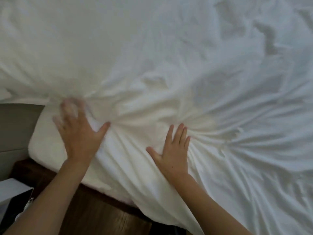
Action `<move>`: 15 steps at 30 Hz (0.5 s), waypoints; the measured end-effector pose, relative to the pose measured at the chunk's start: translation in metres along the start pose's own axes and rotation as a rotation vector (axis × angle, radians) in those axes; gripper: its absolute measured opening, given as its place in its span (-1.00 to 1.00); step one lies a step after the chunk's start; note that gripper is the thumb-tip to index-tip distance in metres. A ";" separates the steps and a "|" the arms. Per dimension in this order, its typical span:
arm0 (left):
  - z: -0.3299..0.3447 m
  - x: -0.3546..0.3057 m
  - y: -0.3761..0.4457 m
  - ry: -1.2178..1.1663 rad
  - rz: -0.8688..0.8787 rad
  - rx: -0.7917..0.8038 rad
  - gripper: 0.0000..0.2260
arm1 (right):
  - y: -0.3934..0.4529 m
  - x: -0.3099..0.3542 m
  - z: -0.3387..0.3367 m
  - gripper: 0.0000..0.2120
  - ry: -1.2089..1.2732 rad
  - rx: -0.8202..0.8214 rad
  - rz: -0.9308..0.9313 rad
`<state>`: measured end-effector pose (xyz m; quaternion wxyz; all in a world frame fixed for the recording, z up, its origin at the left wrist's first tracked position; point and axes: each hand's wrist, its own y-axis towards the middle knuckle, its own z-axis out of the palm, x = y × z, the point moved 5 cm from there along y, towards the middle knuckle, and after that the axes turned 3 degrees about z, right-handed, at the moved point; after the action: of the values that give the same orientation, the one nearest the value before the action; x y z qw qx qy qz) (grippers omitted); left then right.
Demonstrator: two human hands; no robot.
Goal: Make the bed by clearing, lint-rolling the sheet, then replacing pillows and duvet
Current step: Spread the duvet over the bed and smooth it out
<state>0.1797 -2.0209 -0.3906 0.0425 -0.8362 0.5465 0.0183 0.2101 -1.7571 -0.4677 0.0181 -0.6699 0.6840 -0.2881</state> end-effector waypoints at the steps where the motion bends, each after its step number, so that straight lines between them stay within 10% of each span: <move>1: 0.003 0.011 -0.002 -0.113 -0.154 0.014 -0.05 | 0.001 0.002 0.000 0.02 0.009 -0.015 0.022; 9: 0.027 -0.012 -0.031 -0.359 -0.089 0.594 -0.29 | 0.028 0.052 -0.070 -0.32 0.286 -0.572 -0.230; 15: 0.017 -0.035 -0.060 -0.297 0.273 0.467 -0.80 | 0.076 0.137 -0.094 -0.26 -0.121 -0.153 -0.748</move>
<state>0.2210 -1.9632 -0.4021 0.3102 -0.7107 0.6311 0.0196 0.0885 -1.8545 -0.3712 -0.0980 -0.8884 0.4097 -0.1828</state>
